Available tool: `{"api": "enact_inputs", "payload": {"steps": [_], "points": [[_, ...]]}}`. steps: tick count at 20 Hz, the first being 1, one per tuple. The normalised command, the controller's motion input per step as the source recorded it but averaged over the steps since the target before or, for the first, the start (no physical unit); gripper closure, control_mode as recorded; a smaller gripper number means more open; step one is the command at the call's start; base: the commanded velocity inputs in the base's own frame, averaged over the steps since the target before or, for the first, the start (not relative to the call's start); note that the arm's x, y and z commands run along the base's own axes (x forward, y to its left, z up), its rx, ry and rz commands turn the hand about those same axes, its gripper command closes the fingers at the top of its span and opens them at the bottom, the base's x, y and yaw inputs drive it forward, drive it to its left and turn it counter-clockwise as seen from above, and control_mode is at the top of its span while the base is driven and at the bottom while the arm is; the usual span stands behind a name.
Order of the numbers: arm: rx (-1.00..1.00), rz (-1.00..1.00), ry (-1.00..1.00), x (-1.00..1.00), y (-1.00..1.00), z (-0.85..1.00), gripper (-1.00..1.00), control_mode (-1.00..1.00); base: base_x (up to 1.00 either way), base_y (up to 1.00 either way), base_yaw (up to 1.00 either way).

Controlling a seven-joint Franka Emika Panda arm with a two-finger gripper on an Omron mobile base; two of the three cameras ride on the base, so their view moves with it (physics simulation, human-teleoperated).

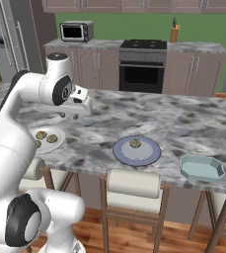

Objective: Place two dumplings into each of the tupperware containers and then place the containers in the fridge.

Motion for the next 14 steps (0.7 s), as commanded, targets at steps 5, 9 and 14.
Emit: {"api": "enact_inputs", "payload": {"steps": [5,9,14], "points": [[0.0,0.0,0.02,-0.3,0.0,-0.17,-1.0,-1.0,0.0,0.0,0.0],[-0.01,0.0,0.0,-0.71,0.01,-0.45,-1.0,-1.0,0.0,0.0,0.0],[0.0,0.0,0.0,-0.48,0.01,-0.32,-1.0,-1.0,0.0,0.0,0.0]]}}
